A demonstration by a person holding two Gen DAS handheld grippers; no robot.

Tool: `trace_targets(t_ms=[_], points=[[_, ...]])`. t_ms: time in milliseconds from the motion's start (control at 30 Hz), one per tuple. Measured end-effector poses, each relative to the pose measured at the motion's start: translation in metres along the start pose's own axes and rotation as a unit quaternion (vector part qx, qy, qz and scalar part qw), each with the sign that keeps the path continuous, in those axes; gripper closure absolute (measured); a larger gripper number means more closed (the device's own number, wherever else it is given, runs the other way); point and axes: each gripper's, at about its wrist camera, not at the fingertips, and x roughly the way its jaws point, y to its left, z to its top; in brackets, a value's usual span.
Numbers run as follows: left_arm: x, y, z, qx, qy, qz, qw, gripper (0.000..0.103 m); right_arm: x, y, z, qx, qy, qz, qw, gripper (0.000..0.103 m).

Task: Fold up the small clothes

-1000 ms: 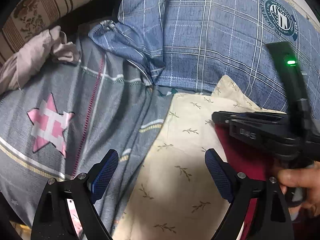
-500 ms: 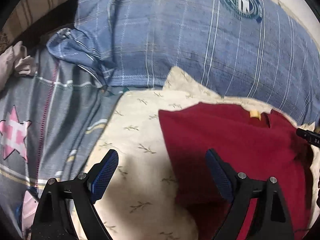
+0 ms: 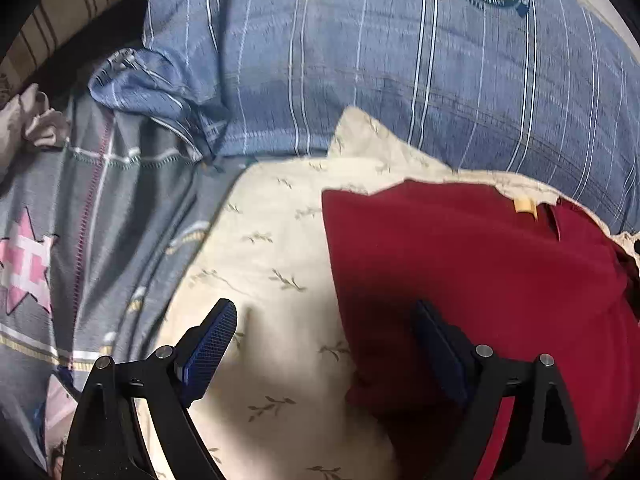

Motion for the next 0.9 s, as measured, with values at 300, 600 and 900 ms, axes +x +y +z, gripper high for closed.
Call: trace_targets(t_ms=[300,600,900], points=[[0.001,0.005,0.001,-0.007,0.004,0.0,1.0,0.014,0.046,0.061,0.041,-0.131,0.017,0.019,0.991,0.053],[0.0,0.012,0.005,-0.019,-0.004,0.002,0.9998,0.015,0.029,0.011,0.07,-0.033,-0.021,0.042,0.998,0.1],[-0.011,0.019,0.003,-0.039,-0.019,-0.003,0.9991,0.015,-0.165,-0.046,0.093,0.005,-0.159,0.171,0.972,0.1]])
